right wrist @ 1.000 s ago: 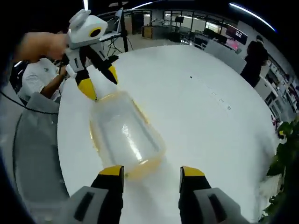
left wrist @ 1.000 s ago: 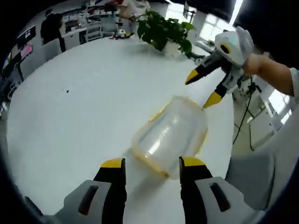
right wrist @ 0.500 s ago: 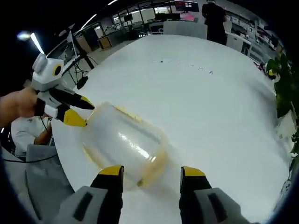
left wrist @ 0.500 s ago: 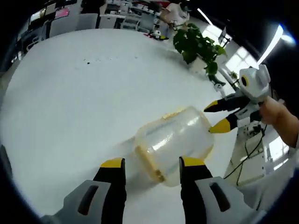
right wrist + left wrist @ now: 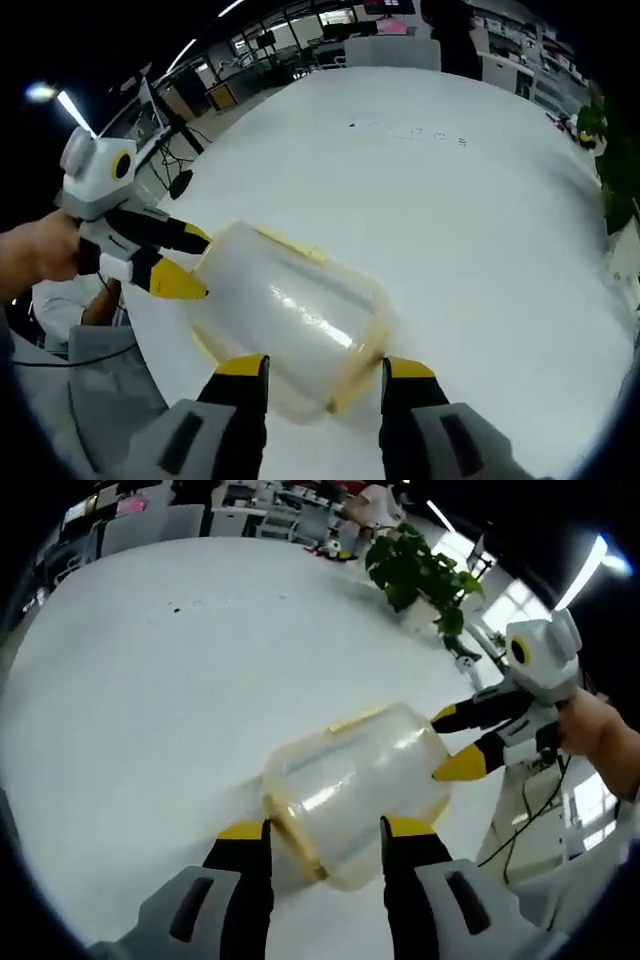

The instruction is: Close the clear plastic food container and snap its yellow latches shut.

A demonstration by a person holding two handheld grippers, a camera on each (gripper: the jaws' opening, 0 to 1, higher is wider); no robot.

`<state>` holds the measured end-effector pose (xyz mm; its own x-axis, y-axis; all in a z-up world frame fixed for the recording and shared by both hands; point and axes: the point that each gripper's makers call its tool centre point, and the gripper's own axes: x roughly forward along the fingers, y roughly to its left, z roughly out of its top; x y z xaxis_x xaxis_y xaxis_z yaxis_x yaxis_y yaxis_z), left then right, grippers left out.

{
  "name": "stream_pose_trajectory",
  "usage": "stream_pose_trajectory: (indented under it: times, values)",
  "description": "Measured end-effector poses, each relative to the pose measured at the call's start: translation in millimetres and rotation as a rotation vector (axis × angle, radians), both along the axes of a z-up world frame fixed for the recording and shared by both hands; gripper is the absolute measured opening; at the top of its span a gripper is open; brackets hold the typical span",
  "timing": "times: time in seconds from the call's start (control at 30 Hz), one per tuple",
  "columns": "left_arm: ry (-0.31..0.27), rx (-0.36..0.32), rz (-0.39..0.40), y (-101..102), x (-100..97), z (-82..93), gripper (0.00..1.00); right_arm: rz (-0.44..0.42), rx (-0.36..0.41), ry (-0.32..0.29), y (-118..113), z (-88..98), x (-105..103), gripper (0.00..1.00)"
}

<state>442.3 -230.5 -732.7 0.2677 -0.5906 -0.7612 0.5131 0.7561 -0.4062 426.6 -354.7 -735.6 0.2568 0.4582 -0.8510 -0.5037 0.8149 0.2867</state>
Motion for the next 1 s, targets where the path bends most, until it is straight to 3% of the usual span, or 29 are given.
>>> stream_pose_trajectory:
  times: [0.1,0.57,0.6,0.63,0.67,0.73,0.77,1.0]
  values:
    - [-0.001,0.013,-0.007,2.0,0.1,-1.4,0.35,0.002,-0.007,0.002,-0.4,-0.4,0.1,0.45]
    - [0.046,0.049,-0.015,-3.7,1.6,-3.5,0.33,-0.007,-0.033,0.029,5.1,-1.9,0.1,0.44]
    - [0.039,0.046,-0.029,-6.4,1.9,-3.4,0.33,-0.004,-0.032,0.028,5.9,-1.2,1.1,0.43]
    - [0.049,-0.041,-0.001,-23.9,5.3,1.8,0.33,-0.011,-0.045,0.043,6.7,-3.8,-3.7,0.44]
    - [0.054,0.020,0.016,-13.3,4.1,-0.7,0.35,-0.012,-0.044,0.035,10.5,-4.8,-4.0,0.46]
    - [0.049,0.015,-0.003,-13.4,1.9,1.8,0.36,-0.007,-0.049,0.037,8.2,-5.6,-3.9,0.47]
    - [0.074,-0.012,0.026,-13.2,2.0,-1.4,0.37,-0.016,-0.035,0.041,7.7,-6.4,-4.1,0.47]
    - [0.069,0.002,0.029,-9.2,2.8,-6.0,0.38,-0.018,-0.014,0.036,5.6,-4.9,-2.2,0.47]
